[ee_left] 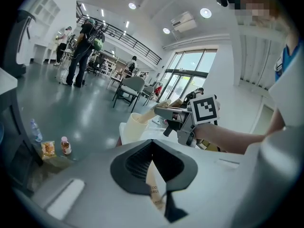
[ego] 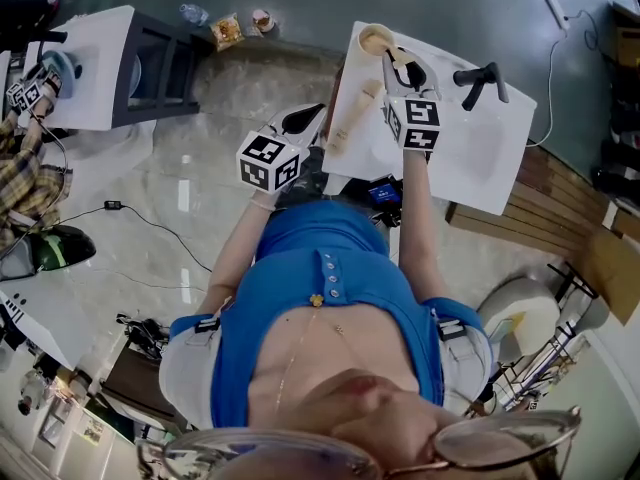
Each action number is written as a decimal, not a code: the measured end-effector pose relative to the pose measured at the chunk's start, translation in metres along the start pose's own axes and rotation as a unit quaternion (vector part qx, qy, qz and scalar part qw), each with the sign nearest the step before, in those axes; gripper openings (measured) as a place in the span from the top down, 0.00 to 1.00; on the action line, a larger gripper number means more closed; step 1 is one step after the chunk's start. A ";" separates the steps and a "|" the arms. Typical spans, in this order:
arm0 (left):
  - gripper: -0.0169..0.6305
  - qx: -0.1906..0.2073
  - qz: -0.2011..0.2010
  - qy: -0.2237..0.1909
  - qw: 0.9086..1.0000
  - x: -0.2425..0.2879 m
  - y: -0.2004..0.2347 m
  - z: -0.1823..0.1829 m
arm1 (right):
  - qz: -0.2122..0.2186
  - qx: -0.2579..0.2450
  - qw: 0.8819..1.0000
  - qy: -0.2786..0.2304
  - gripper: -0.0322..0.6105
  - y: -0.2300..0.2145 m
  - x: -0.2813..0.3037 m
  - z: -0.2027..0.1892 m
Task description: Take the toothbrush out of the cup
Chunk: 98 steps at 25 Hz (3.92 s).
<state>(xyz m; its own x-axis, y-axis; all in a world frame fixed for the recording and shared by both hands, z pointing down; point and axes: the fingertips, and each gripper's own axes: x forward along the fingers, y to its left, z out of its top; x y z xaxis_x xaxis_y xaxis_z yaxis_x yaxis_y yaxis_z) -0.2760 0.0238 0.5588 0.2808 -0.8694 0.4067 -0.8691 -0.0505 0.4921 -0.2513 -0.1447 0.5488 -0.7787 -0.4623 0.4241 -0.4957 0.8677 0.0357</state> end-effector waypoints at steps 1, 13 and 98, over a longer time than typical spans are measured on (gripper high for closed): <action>0.97 0.001 -0.001 -0.001 1.000 0.000 -0.001 0.000 | 0.000 -0.002 1.000 -0.001 0.81 0.000 -0.002 0.001; 0.97 0.013 -0.018 -0.012 1.000 -0.005 -0.013 0.006 | -0.013 -0.010 0.999 -0.038 0.82 0.003 -0.033 0.026; 0.97 0.067 -0.070 0.001 0.995 0.193 -0.284 -0.019 | -0.137 0.034 0.989 -0.046 0.84 -0.292 -0.315 -0.100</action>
<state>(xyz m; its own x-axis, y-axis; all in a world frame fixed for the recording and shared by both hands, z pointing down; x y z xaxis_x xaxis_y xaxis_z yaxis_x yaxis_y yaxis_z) 0.0332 -0.1205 0.5122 0.4036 -0.8484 0.3426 -0.8679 -0.2364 0.4369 0.1771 -0.2338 0.4947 -0.6418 -0.6959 0.3222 -0.7151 0.6948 0.0762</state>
